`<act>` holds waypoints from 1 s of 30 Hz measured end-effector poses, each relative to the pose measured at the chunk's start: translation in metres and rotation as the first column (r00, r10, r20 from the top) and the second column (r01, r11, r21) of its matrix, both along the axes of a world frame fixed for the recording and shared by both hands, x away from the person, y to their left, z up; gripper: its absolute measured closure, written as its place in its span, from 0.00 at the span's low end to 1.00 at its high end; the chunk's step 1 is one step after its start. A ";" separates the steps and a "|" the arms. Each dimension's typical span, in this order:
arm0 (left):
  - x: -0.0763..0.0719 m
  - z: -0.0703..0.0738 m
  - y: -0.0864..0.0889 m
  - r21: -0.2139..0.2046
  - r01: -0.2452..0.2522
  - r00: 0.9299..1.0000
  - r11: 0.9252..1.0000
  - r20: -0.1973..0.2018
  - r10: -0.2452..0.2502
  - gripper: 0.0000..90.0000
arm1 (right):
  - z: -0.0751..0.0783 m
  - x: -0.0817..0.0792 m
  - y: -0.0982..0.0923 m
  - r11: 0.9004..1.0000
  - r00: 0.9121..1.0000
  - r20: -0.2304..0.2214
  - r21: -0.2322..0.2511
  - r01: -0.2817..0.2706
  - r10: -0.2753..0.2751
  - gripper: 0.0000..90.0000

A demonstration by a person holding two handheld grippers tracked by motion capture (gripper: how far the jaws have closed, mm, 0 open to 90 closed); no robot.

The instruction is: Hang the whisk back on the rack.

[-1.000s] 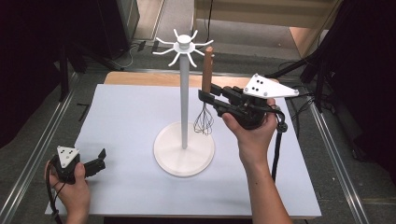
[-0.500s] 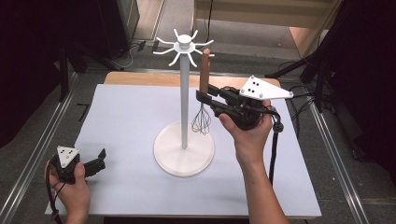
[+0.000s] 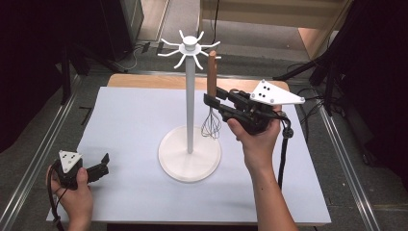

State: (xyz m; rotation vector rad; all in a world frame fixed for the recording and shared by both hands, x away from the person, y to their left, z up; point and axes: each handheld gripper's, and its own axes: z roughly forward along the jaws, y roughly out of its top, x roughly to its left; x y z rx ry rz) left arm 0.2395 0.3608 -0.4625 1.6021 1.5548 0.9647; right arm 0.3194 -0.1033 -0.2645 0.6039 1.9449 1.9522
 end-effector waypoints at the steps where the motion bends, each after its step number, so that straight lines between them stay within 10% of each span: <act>1: 0.000 0.000 0.000 0.000 0.000 1.000 1.000 0.000 0.000 0.00 | 0.000 -0.001 -0.001 1.000 1.000 -0.004 0.004 0.003 -0.003 0.72; 12: 0.000 0.000 0.000 0.001 -0.001 1.000 1.000 0.000 0.001 0.00 | -0.003 -0.006 -0.014 0.995 0.995 -0.012 0.010 0.095 -0.095 0.46; 30: 0.000 0.000 -0.001 0.009 -0.003 1.000 1.000 -0.001 0.003 0.00 | -0.031 -0.006 -0.038 0.966 0.965 -0.076 -0.072 0.247 -0.252 0.24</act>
